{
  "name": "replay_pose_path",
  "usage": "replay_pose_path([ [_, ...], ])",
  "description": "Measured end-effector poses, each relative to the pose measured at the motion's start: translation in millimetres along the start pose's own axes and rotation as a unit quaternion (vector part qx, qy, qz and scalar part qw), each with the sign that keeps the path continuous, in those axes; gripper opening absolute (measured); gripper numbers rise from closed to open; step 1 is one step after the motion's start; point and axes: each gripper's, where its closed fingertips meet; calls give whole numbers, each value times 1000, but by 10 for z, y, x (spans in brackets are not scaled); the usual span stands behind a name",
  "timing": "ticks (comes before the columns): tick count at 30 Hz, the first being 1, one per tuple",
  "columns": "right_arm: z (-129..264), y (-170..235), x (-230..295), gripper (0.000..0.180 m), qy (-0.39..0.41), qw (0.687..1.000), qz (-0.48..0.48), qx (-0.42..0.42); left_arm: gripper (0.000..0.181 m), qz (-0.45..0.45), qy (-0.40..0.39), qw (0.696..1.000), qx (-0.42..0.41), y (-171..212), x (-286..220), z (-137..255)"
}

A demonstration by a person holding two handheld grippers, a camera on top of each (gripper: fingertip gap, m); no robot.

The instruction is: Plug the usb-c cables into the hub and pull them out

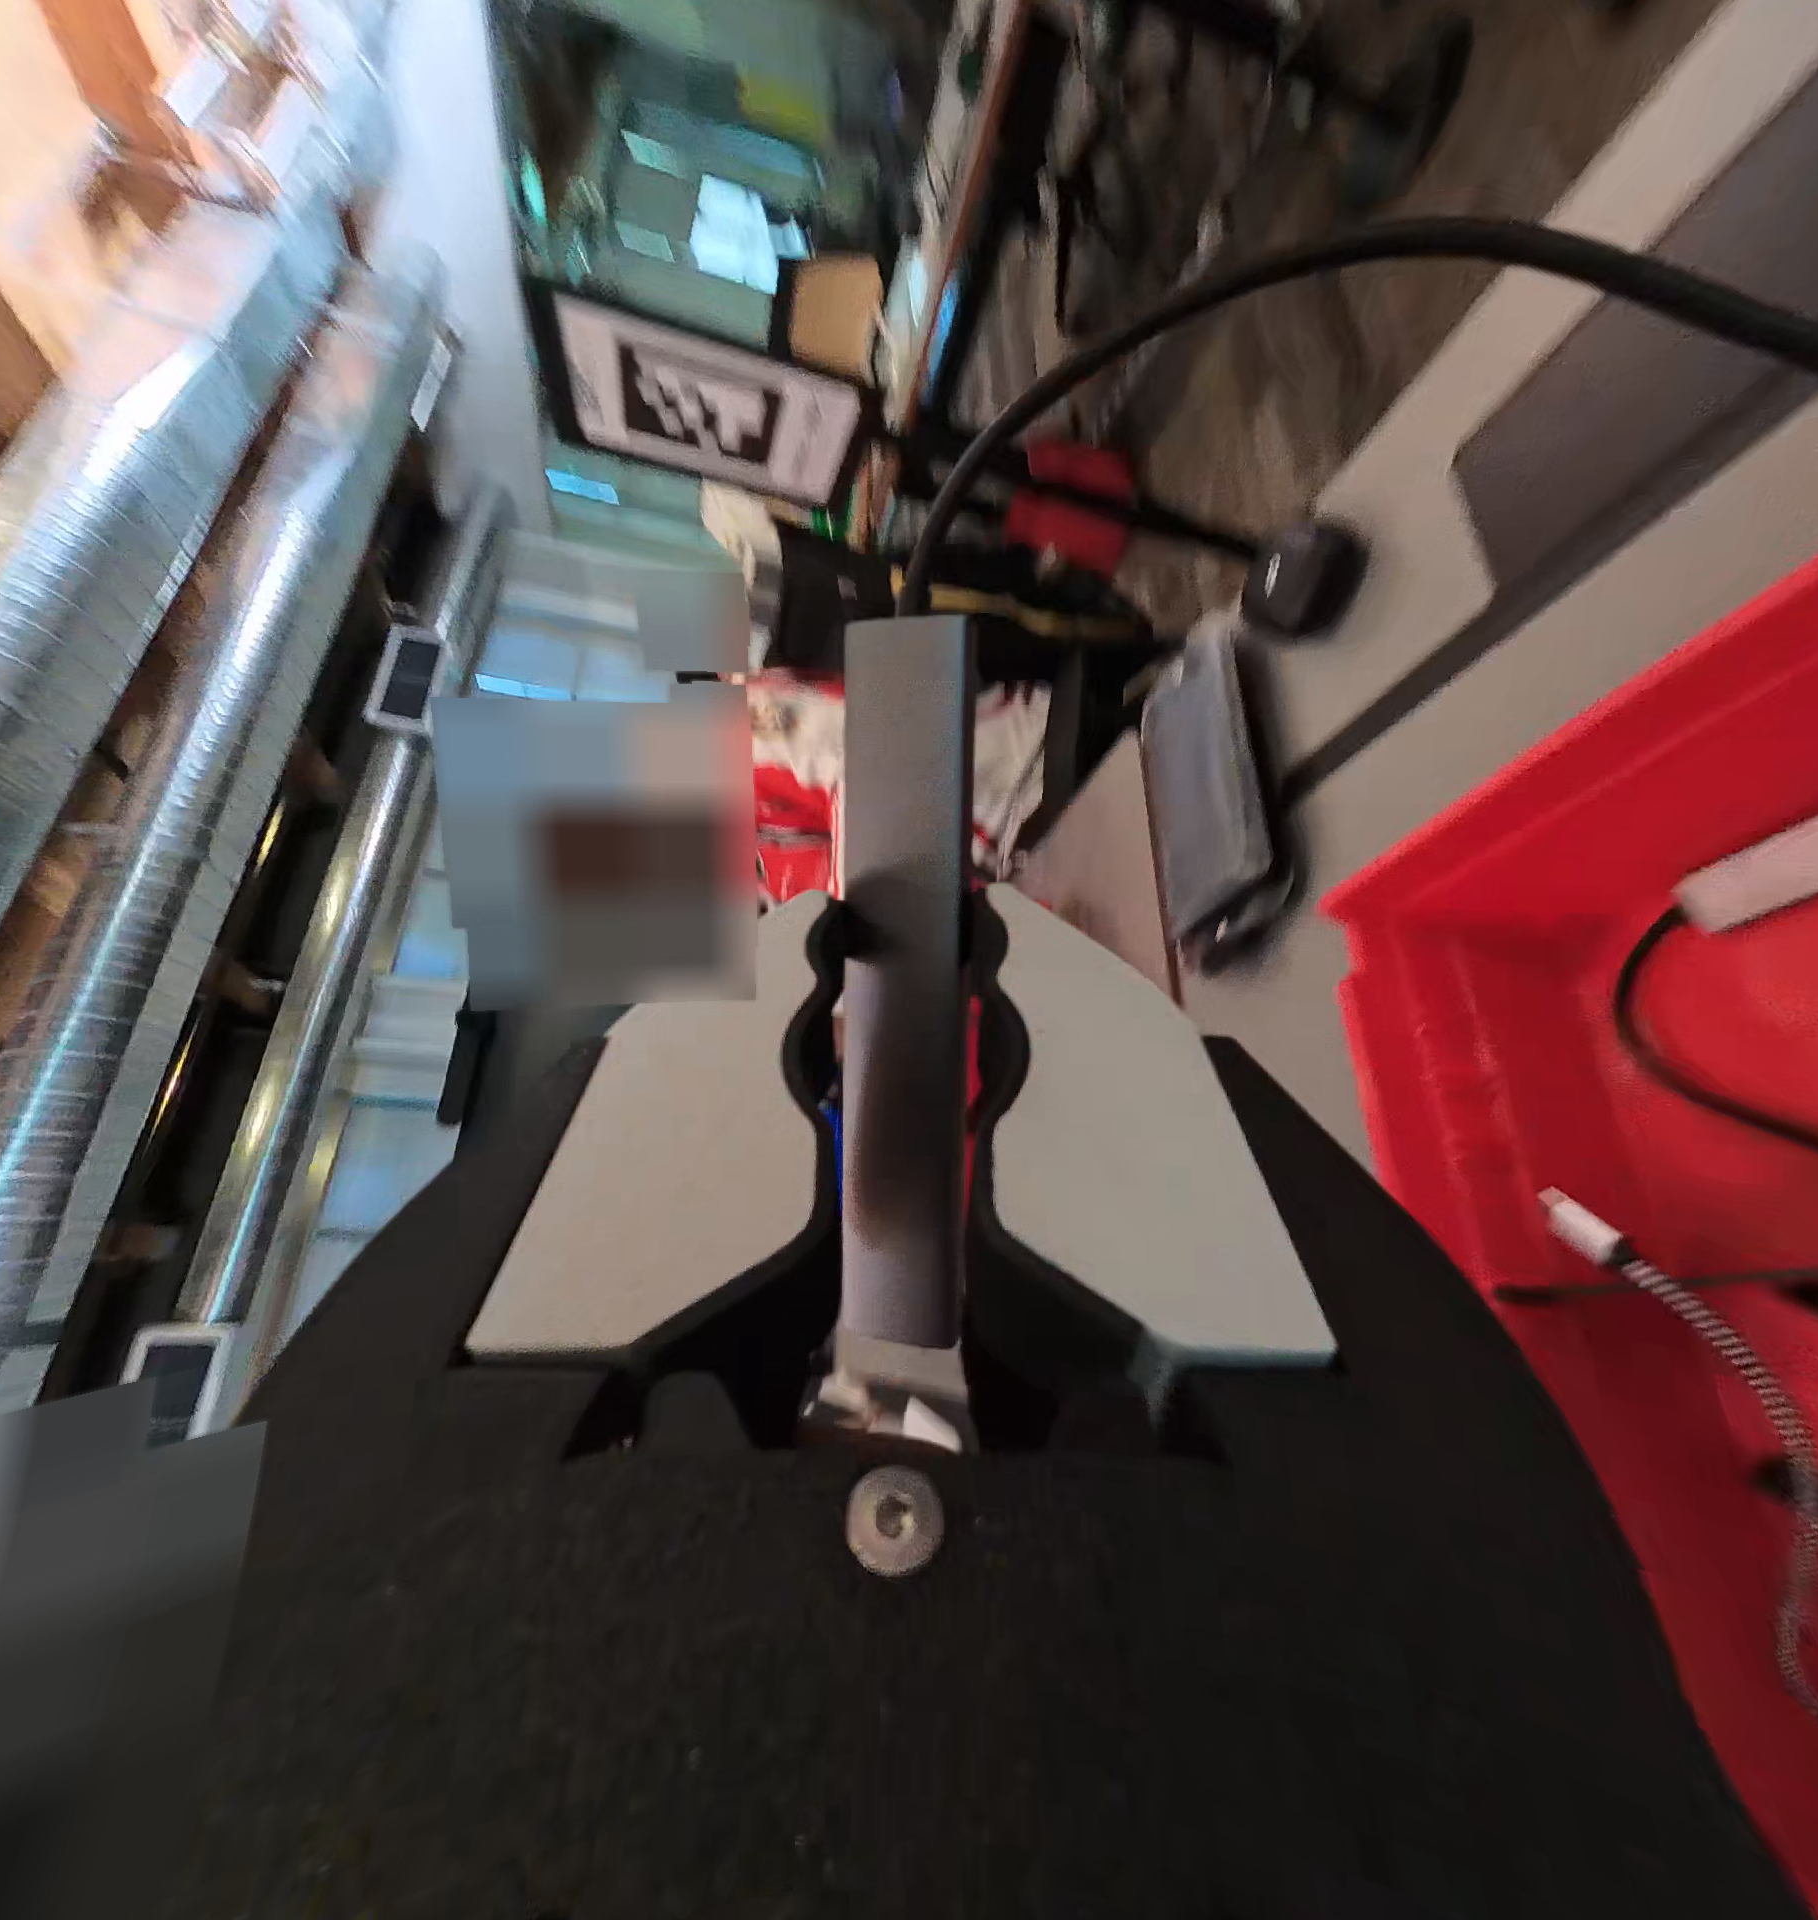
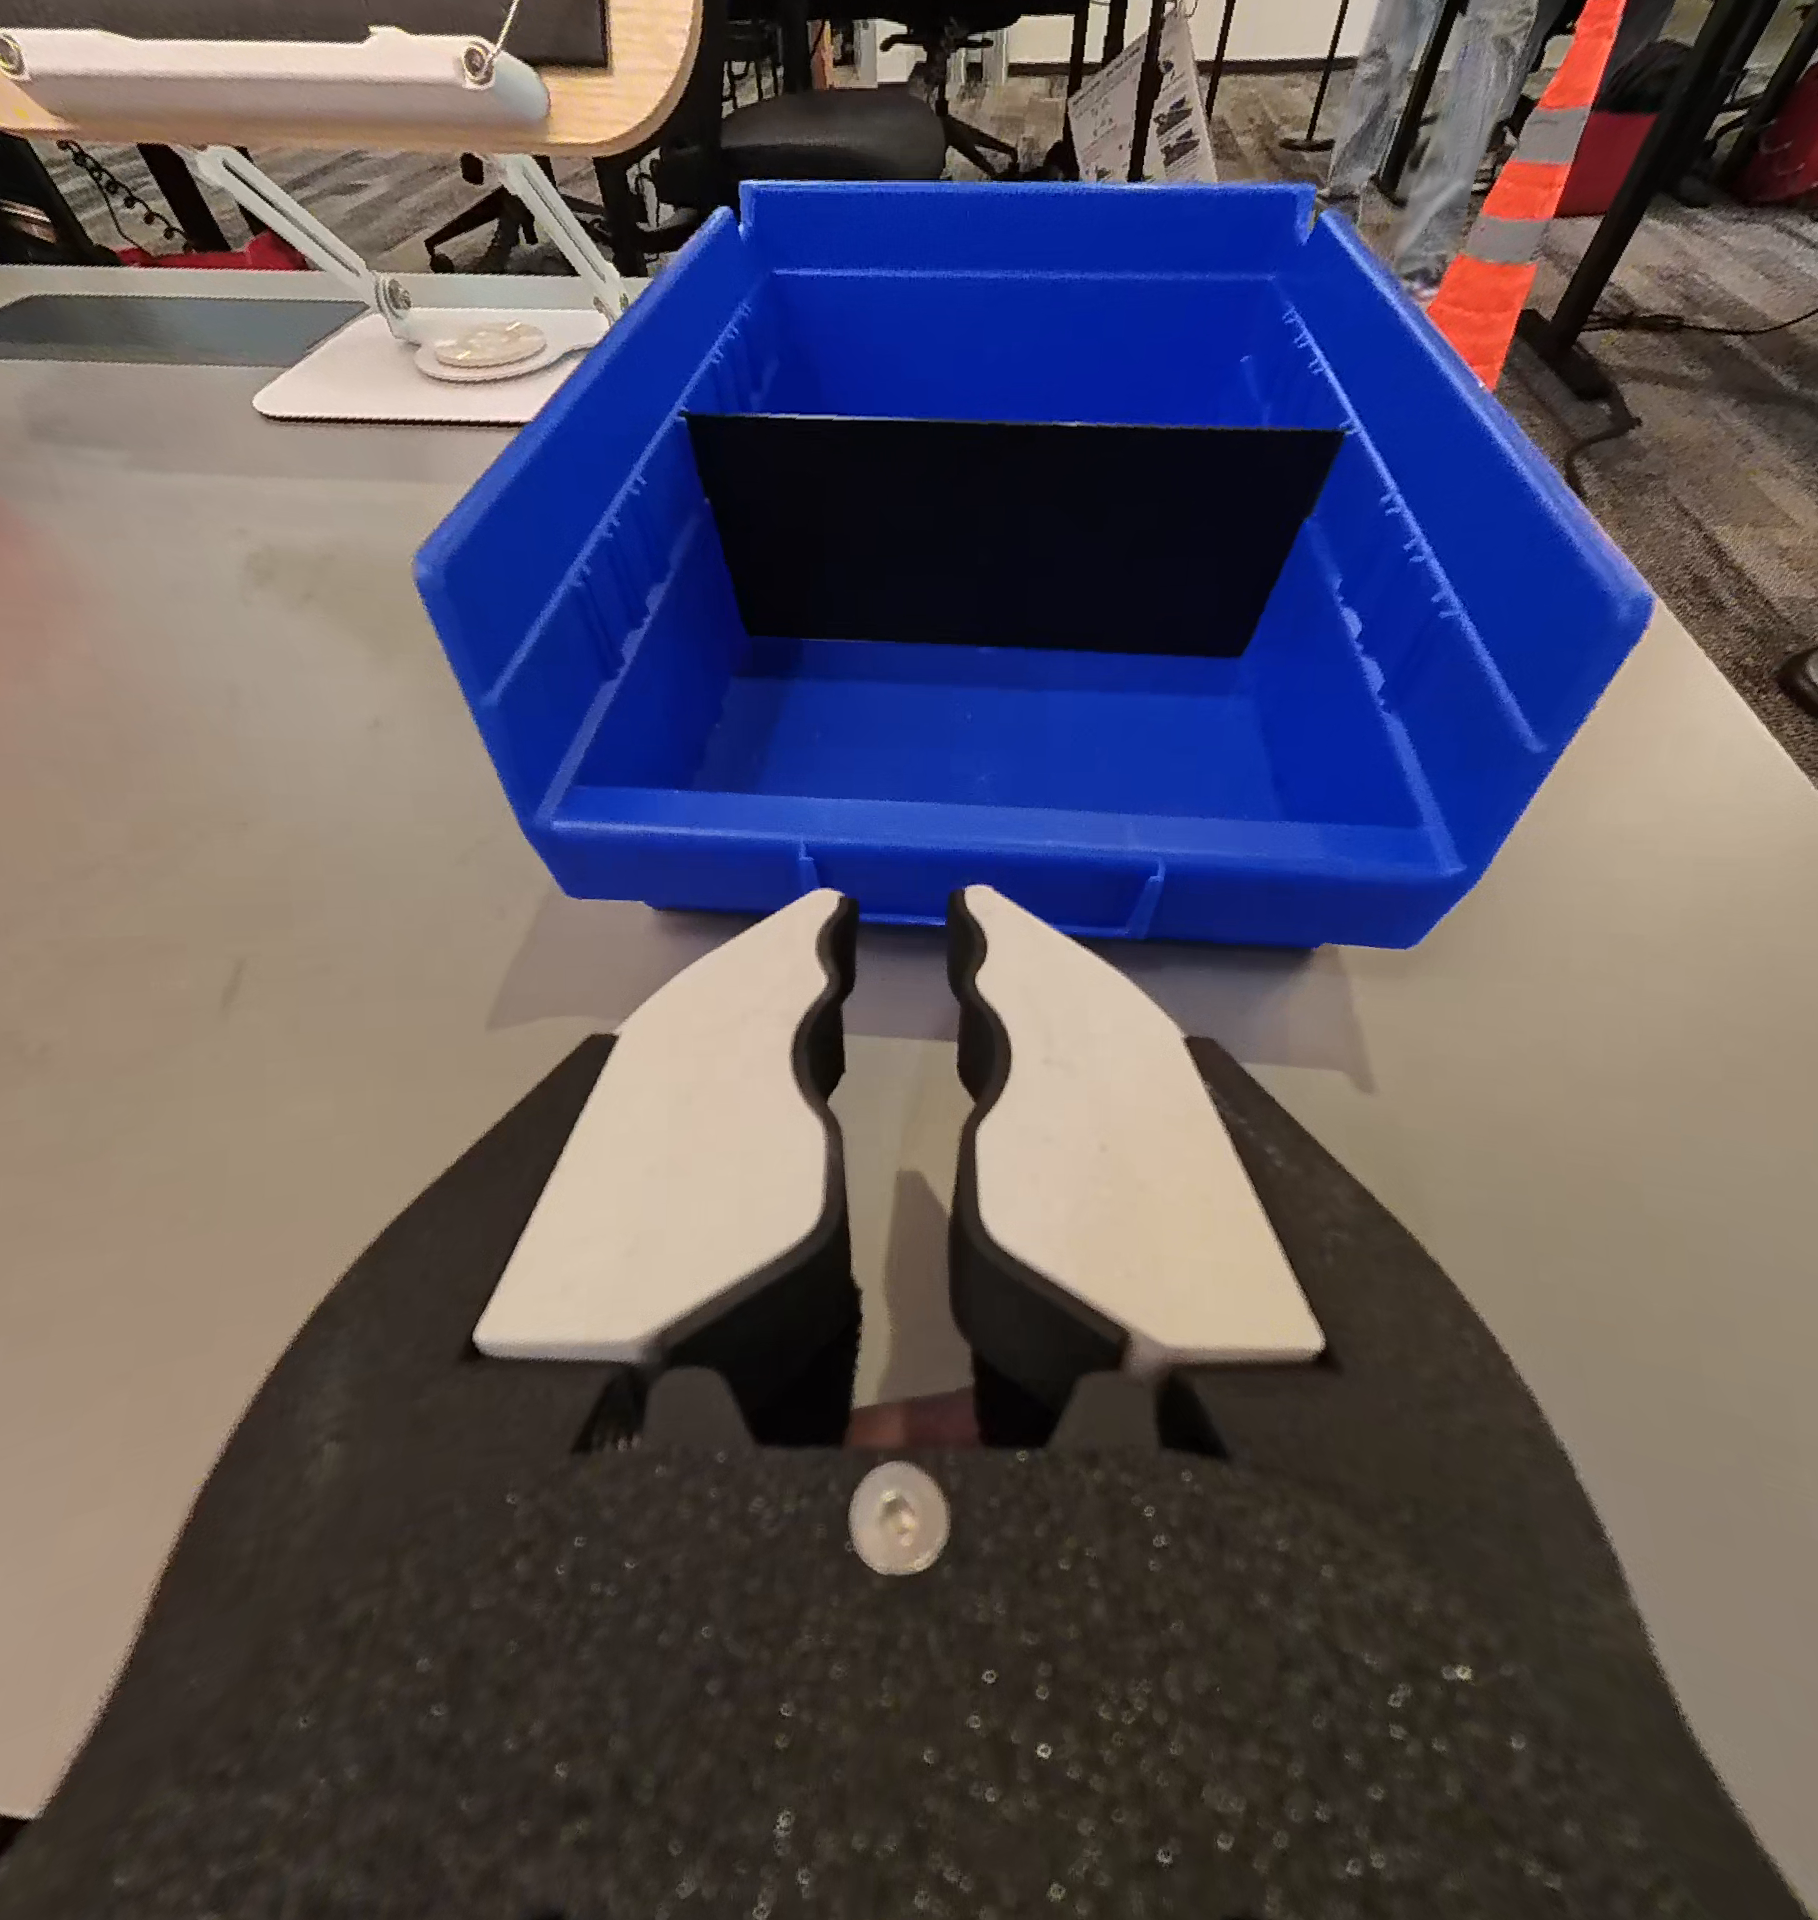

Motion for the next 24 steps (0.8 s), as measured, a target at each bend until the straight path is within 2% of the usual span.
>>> replay_pose_path([
  [5,15,-17,49,16,-4,1000,15,-7,22,57,-69,980,-176,-649,-131,1114],
  [9,30,-53,189,18,-29,999,34,-22,21,90,-88,946,-300,-1024,-708,2040],
  [12,73,-86,427,20,-88,994,59,-42,21,75,-123,920,-364,-1180,-1184,2532],
  [14,167,-100,718,23,-166,983,66,-52,21,36,-162,902,-399,-1231,-1478,2756],
  [16,328,-173,1064,28,-252,963,67,-73,21,-3,-167,884,-437,-1288,-1782,2895],
  [19,618,-162,1733,31,-410,905,99,-47,21,-49,-187,858,-476,-1336,-2005,3051],
  [24,642,-332,2337,35,-453,869,193,-48,21,-68,-209,830,-512,-1397,-2107,3247],
])
Point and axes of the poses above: each gripper's, where its closed fingertips meet, z back along the fingers, y out of its underside, x = y × z across the jaws, and after that the axes turned 9 degrees about -z, right-handed
